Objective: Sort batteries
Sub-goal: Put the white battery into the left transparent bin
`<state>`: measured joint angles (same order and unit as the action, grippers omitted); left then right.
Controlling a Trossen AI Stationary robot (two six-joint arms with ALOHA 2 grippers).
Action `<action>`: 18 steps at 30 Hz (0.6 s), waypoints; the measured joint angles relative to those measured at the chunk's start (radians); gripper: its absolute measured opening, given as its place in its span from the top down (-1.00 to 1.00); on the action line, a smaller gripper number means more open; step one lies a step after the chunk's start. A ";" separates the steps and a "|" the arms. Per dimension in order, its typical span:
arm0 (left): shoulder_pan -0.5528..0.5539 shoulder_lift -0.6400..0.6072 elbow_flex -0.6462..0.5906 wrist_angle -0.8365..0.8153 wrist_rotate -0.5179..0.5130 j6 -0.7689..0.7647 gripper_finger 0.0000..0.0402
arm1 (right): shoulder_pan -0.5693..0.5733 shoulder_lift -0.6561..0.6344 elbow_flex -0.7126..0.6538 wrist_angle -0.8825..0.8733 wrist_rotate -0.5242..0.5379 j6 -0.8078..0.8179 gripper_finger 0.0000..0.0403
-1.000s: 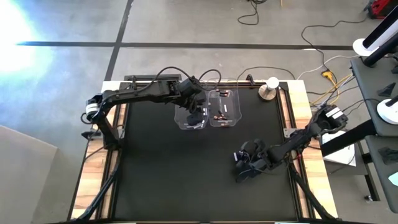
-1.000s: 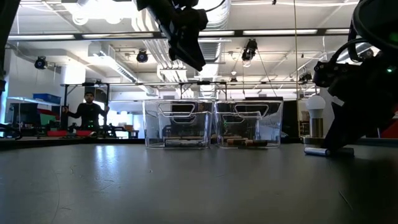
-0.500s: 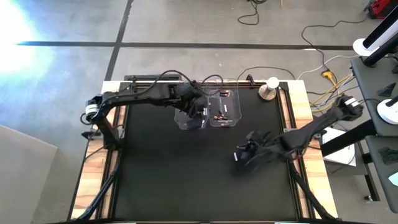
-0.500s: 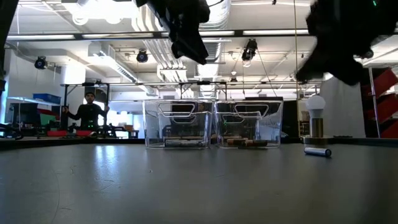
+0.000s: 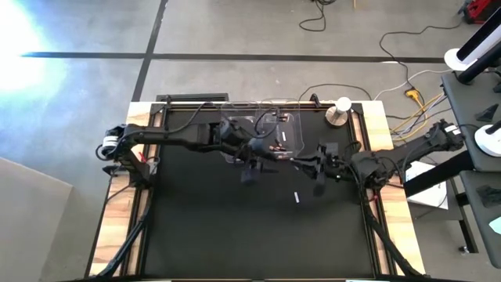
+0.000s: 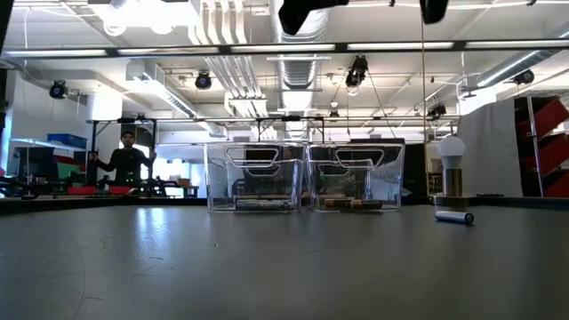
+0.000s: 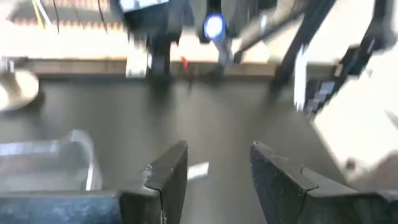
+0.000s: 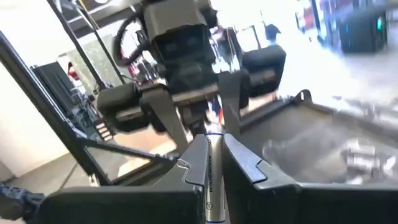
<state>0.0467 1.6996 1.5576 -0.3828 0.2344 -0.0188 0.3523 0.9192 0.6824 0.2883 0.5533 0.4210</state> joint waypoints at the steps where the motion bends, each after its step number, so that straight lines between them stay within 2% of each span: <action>1: -0.002 -0.005 -0.012 0.054 0.000 -0.018 0.24 | -0.003 0.008 0.017 0.007 0.000 -0.029 0.91; 9: -0.007 -0.017 -0.100 0.488 0.106 -0.249 0.24 | -0.002 0.095 0.175 0.009 -0.001 -0.236 0.91; 18: -0.008 -0.014 -0.114 0.647 0.042 -0.326 0.24 | -0.003 0.164 0.326 -0.040 -0.003 -0.386 0.90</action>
<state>0.0391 1.6855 1.4436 0.2646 0.2762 -0.3449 0.3490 1.0831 1.0089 0.2488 0.5499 0.0351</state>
